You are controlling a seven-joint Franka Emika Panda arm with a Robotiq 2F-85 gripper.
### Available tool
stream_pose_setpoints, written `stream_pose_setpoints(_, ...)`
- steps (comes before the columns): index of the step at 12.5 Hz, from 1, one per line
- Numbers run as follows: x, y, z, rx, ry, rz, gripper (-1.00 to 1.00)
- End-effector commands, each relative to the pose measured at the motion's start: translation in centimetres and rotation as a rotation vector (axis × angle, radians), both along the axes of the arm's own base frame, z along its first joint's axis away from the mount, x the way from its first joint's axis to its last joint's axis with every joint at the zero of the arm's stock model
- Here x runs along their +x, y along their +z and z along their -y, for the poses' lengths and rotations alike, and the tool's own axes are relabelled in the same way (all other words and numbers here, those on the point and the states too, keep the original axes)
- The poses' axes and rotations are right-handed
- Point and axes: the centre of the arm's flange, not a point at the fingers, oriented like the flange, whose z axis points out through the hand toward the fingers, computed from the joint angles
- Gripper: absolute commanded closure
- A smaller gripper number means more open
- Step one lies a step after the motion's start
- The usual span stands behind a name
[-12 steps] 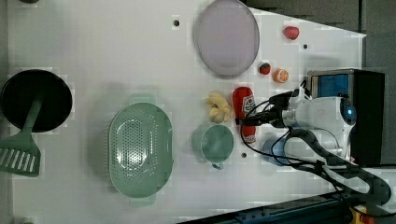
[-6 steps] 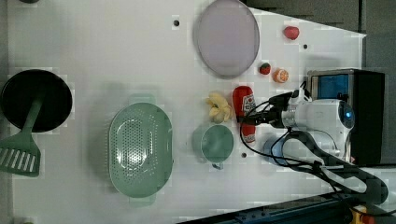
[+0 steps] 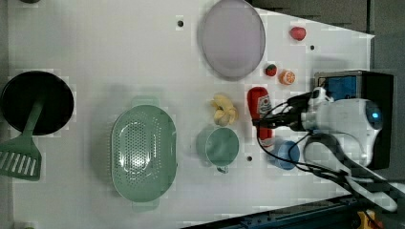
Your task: Pick Ketchup from the table and place it in strainer.
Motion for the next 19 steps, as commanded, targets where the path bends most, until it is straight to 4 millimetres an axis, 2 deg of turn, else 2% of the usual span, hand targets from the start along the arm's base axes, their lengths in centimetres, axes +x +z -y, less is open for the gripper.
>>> stream_pose_setpoints(1,1.6,10.2,-0.8,-0.022,0.027,0.103,-0.21)
stream_pose_setpoints(4,0.2,16.6,-4.3,-0.053,-0.007,0.065,-0.21)
stream_pose_setpoints(6,-1.0,19.5,-7.7,-0.079,-0.031,0.052,-0.21)
stream_pose_setpoints(8,-1.8,21.5,-11.9,-0.09,-0.042,0.085,-0.21)
stream_pose_setpoints(10,-3.0,21.7,-16.5,-0.081,-0.09,0.094,-0.21)
stream_pose_setpoints(13,-5.3,20.6,-23.0,-0.077,-0.177,0.095,-0.21)
stream_pose_setpoints(16,-6.8,19.0,-28.0,-0.04,-0.254,0.107,-0.21)
stream_pose_setpoints(19,-7.5,16.5,-31.8,0.048,-0.307,0.111,-0.21)
